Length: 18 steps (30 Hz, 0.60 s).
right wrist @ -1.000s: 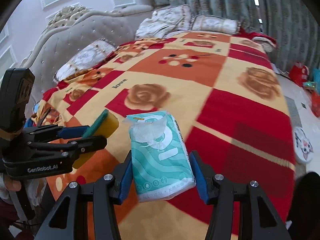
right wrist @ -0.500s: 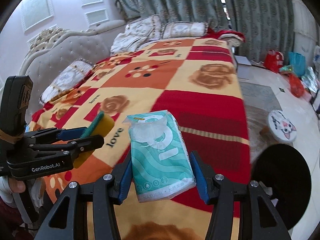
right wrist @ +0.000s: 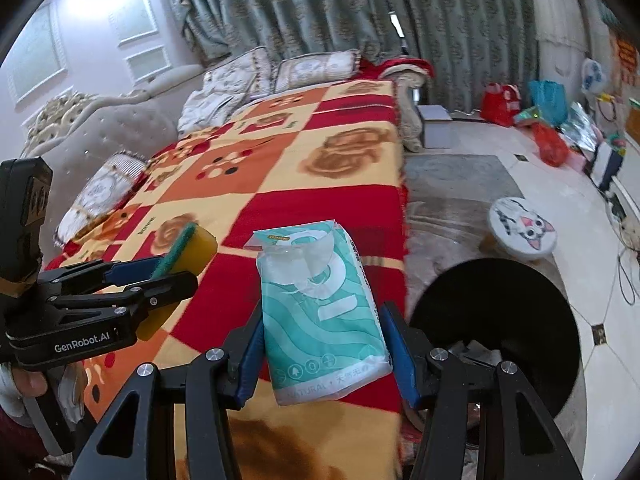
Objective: Collect trash
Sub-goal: 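Carry the green sponge and tissue pack over the black bin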
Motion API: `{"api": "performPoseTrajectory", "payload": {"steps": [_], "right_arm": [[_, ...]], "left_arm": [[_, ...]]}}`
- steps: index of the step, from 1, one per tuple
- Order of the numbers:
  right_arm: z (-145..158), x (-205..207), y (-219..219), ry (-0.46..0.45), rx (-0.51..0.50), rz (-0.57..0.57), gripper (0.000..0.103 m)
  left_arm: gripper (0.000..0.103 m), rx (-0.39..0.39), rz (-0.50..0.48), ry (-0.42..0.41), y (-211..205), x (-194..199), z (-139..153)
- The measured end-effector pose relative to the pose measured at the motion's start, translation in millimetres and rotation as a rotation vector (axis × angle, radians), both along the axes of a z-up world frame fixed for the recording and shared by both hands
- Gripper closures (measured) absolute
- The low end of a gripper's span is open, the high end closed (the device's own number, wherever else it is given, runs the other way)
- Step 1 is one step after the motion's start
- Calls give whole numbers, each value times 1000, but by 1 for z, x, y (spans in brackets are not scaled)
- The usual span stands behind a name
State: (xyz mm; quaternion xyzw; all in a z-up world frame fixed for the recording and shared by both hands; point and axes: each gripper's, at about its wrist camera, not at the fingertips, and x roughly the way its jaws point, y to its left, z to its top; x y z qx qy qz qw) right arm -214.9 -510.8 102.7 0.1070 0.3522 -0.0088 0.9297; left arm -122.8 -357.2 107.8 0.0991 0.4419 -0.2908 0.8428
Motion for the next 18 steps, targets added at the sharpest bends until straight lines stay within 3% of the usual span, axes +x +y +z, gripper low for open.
{"api": "performPoseTrajectory", "payload": {"steps": [18], "right_arm": [[-11,-31,-80,15,42,-162,50]], "left_arm": [[52,19,-120,6,-86,-17,-9]]}}
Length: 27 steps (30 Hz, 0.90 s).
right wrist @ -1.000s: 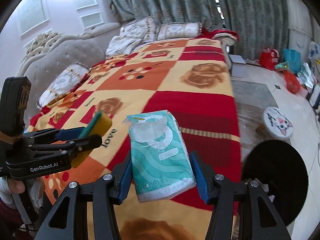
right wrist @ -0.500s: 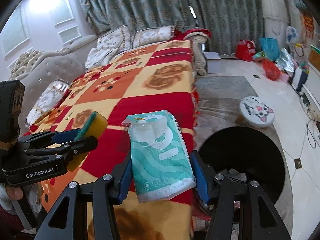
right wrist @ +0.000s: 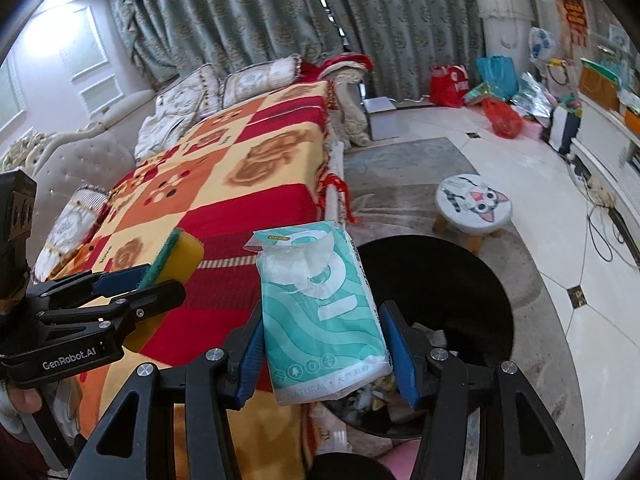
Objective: Collect trash
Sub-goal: 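Carry the green sponge and tissue pack over the black bin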
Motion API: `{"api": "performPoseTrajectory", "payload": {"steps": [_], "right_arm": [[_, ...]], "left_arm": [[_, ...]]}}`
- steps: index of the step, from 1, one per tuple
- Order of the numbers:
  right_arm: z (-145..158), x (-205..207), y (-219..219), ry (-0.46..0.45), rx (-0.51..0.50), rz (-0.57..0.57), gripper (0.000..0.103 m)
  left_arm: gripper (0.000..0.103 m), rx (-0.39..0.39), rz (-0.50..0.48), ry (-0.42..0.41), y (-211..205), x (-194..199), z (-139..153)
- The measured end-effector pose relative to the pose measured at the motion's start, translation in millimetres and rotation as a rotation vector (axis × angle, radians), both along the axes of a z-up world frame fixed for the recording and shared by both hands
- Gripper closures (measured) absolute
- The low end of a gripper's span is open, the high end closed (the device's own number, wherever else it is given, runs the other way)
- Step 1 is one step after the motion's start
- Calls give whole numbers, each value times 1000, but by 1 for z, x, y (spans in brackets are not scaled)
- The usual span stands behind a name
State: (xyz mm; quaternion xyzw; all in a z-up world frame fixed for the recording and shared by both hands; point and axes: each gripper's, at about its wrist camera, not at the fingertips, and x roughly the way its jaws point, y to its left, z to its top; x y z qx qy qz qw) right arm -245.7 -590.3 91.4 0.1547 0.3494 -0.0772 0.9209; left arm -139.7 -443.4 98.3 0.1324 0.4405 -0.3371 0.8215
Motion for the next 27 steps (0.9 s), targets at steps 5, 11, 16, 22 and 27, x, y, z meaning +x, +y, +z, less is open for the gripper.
{"api": "performPoseTrajectory", "payload": {"steps": [5,11,16,22,27], "right_arm": [[-4,-5,-16,6,12,-29,50],[-11,-8,-30,17,27,-51,50],[-15,-9,-39,22,36,-66,50],[-18,-11,-45,28,43,-81,50],[-18,-13,-47,29,46,-93,50]], "left_arm": [[52,1,-21,6,-15,1,-6],[52,4,-36,18,-29,2,-12],[52,8,-51,18,-40,1,-15],[52,9,-56,21,-48,1,-19],[51,3,-63,25,-54,1,-21]]}}
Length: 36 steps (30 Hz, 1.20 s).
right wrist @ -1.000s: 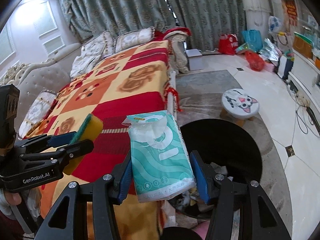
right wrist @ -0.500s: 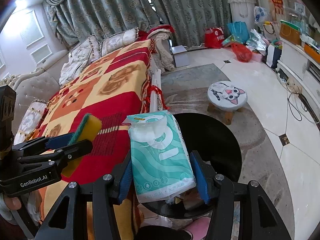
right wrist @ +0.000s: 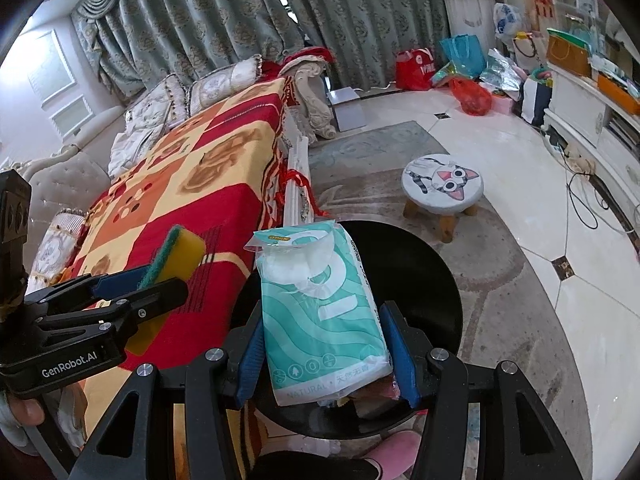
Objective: Collect trash
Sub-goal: 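Carry the green sponge and tissue pack over the black bin, then open both tools to drop the sponge and tissue pack into the bin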
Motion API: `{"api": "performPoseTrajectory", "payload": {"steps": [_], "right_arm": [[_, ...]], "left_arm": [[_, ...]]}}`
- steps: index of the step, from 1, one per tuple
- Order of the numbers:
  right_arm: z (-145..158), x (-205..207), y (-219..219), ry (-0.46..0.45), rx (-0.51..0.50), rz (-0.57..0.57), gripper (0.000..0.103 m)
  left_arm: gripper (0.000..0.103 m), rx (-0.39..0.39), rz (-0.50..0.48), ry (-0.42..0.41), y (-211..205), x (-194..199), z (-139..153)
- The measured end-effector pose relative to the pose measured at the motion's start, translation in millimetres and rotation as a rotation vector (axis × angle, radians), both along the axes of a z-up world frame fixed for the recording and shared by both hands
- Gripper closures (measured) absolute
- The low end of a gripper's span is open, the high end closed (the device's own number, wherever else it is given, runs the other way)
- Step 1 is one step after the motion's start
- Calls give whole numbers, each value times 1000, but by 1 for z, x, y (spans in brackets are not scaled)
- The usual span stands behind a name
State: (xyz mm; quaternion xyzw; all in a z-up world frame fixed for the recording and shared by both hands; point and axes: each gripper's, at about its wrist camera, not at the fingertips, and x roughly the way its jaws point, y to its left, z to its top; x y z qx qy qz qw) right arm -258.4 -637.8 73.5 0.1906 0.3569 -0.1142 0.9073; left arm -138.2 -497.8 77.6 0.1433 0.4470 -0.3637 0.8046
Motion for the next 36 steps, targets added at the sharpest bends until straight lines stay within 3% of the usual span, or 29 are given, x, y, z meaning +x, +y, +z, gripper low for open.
{"api": "performPoseTrajectory", "payload": {"steps": [17,22,27,31,33,36], "right_arm": [[-5,2,-9,16,18,-36,48],[-1,-4,-6,9,-1,-47,36],[9,-10,0,-14,-32,-62,36],[21,-16,9,-45,-61,-83,36],[28,-17,16,-59,-89,-92,36],[38,-20,26,-81,-127,-101,36]], "left_arm": [[49,-44,-9,24,-4,9,-4],[43,-92,-24,48,-2,8,0],[43,-105,-9,-20,7,-1,14],[43,-28,49,-116,12,-9,24],[43,-34,59,-173,19,-15,31],[43,-59,69,-186,30,-16,38]]}}
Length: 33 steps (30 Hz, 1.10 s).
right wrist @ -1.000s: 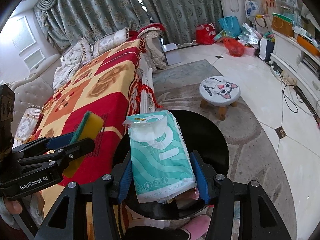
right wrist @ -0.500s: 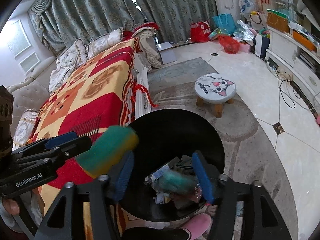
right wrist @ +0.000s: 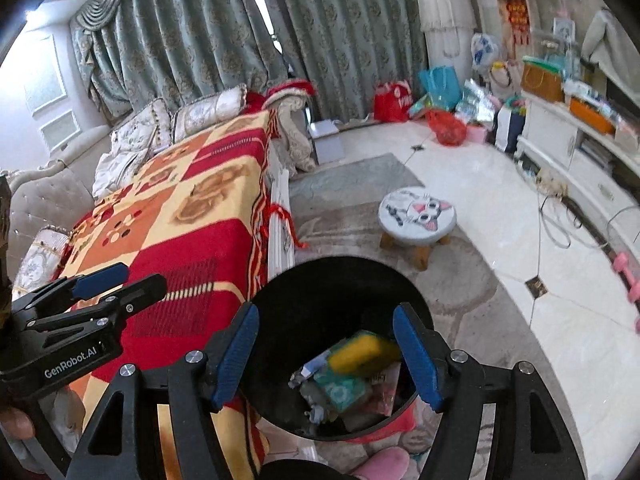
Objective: Collect trash
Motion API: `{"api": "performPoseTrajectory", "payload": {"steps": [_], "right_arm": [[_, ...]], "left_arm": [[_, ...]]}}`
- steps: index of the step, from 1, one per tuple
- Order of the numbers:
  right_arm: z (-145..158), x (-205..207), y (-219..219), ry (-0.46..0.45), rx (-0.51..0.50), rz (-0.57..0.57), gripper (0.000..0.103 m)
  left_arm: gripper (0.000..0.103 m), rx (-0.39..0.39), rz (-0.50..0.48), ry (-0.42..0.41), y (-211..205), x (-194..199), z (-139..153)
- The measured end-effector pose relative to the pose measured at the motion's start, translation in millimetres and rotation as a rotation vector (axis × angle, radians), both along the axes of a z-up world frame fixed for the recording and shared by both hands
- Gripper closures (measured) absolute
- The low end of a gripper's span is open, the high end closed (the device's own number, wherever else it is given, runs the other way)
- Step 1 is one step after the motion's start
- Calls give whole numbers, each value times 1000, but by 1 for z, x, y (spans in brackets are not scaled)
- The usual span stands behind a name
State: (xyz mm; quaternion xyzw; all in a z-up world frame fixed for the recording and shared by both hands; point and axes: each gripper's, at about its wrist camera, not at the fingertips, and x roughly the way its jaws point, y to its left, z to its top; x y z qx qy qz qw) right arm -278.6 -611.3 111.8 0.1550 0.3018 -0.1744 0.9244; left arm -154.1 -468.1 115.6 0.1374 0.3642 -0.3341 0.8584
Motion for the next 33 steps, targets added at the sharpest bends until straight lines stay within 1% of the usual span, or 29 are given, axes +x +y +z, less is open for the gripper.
{"api": "performPoseTrajectory", "payload": {"steps": [3,10,15,20,25,33], "right_arm": [[9,-1,9,-14,-25,-5,36],[22,-5,29,-40,-60,-9,36],[29,-8,39,-51,-79,-12,36],[35,-11,45,-63,-93,-22,35],[41,-13,47,-67,-104,-30,32],[43,-13,49,-67,-110,-27,30]], "left_arm": [[43,-27,13,-6,13,0,8],[43,-70,49,-60,36,-6,27],[43,-88,43,-84,46,-12,35],[43,-105,39,-83,50,-12,40],[43,-116,29,-78,52,-12,42],[43,-116,16,-77,50,-15,41]]}}
